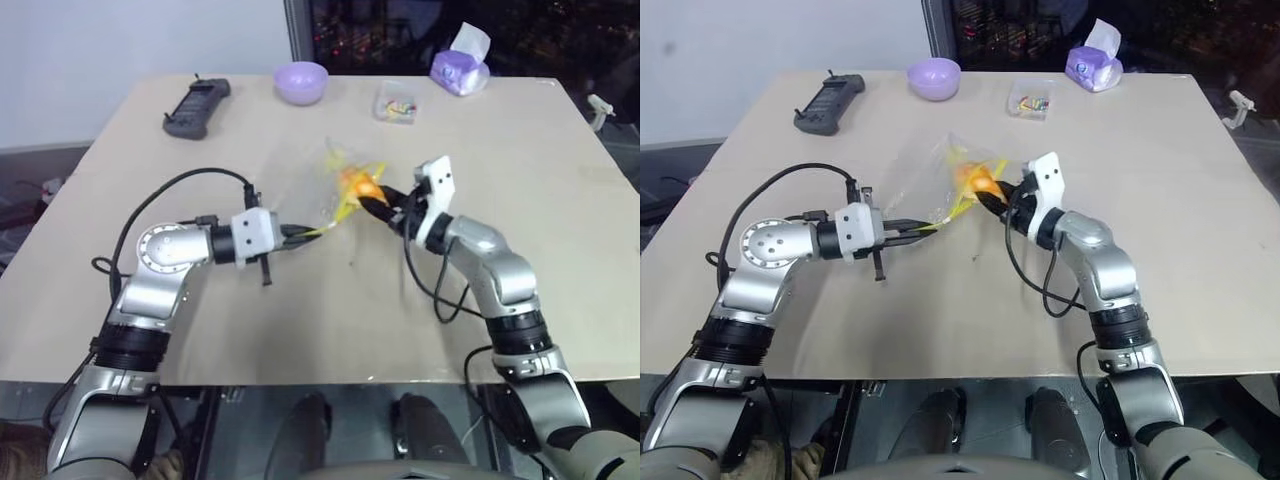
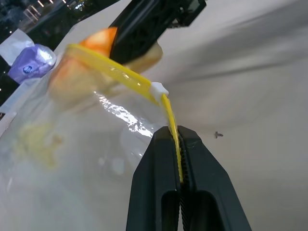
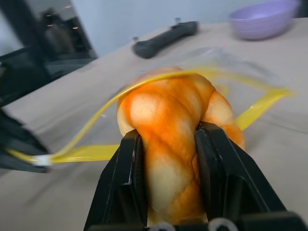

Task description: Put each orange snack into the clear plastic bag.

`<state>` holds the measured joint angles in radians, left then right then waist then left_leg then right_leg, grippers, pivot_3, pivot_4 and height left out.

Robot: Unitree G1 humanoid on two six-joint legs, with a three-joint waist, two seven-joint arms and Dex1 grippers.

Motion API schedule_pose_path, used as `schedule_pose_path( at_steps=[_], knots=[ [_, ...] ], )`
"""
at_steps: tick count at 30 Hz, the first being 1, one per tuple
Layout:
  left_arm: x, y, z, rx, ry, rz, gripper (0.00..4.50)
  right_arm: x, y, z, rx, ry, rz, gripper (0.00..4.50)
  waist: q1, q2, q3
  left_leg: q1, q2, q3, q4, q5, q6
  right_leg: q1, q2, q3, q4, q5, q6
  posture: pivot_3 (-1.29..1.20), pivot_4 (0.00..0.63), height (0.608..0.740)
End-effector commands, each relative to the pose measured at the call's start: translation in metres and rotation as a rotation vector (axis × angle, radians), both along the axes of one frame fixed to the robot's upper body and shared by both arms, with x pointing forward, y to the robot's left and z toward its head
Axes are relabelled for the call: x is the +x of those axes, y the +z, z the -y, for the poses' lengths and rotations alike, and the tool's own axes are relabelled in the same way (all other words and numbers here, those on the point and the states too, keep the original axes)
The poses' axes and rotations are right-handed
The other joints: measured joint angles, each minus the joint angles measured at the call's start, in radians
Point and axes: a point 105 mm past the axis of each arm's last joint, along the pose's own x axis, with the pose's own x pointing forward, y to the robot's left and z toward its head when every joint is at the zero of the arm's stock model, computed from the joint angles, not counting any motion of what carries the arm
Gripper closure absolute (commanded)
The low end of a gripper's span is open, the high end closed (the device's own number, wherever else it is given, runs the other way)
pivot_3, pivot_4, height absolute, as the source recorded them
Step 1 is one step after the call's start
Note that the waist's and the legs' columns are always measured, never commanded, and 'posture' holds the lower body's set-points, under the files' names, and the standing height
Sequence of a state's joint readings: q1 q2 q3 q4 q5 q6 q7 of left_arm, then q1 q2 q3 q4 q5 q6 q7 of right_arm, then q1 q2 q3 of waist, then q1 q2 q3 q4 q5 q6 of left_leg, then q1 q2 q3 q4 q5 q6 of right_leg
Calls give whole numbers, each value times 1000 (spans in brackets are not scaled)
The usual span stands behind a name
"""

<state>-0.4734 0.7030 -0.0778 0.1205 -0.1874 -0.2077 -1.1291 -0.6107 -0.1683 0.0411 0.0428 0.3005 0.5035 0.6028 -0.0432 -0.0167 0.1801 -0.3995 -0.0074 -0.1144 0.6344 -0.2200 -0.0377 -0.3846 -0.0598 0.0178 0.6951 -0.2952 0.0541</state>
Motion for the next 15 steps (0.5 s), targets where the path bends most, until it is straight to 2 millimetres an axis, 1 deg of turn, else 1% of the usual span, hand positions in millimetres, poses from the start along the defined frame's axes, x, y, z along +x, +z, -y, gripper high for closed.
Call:
schedule_pose_path(
  at_steps=[1, 3, 6, 8, 11, 13, 15],
  knots=[
    [-1, 15, 8, -20, -45, 39, 4500, -1, 20, 4, -51, -74, 167, 3045, -1, 0, 0, 0, 0, 0, 0, 0, 0, 0, 0, 0, 0, 0, 0, 0, 150, 718],
    [-2, 16, 18, -23, -83, 37, 4500, -6, 12, -2, -267, -77, 331, 3045, 2, 0, 0, 0, 0, 0, 0, 0, 0, 0, 0, 0, 0, 0, 0, 0, 150, 718],
    [1, 16, 24, -17, -109, 46, 4500, -13, 3, -6, -411, -45, 445, 3045, 0, 0, 0, 0, 0, 1, 0, 0, 0, -1, 0, 0, 0, 0, 0, 0, 150, 718],
    [0, 12, 31, 14, -153, 73, 4500, -19, -1, -9, -439, -23, 469, 3045, -1, 0, 0, 0, 0, 1, 0, 0, 0, -1, 0, 1, 0, 0, 0, 0, 150, 718],
    [-2, 6, 37, 30, -201, 87, 4500, -18, -4, -8, -412, -32, 438, 3045, -3, 0, 0, 0, 0, 1, 0, 0, 0, -1, 0, 1, 0, 0, 0, 0, 150, 718],
    [-3, 3, 36, 36, -205, 99, 4500, -17, -8, -7, -405, -29, 408, 3045, -3, 0, 0, 0, 0, 1, 0, 0, 0, -1, 0, 1, 0, 0, 0, 0, 150, 718],
    [-1, 1, 31, 59, -196, 138, 4500, -18, -17, -5, -430, 8, 371, 3045, -1, 0, 0, 0, 0, 1, 0, 0, 0, -1, 0, 1, 0, 0, 0, 0, 150, 718]
  ],
)
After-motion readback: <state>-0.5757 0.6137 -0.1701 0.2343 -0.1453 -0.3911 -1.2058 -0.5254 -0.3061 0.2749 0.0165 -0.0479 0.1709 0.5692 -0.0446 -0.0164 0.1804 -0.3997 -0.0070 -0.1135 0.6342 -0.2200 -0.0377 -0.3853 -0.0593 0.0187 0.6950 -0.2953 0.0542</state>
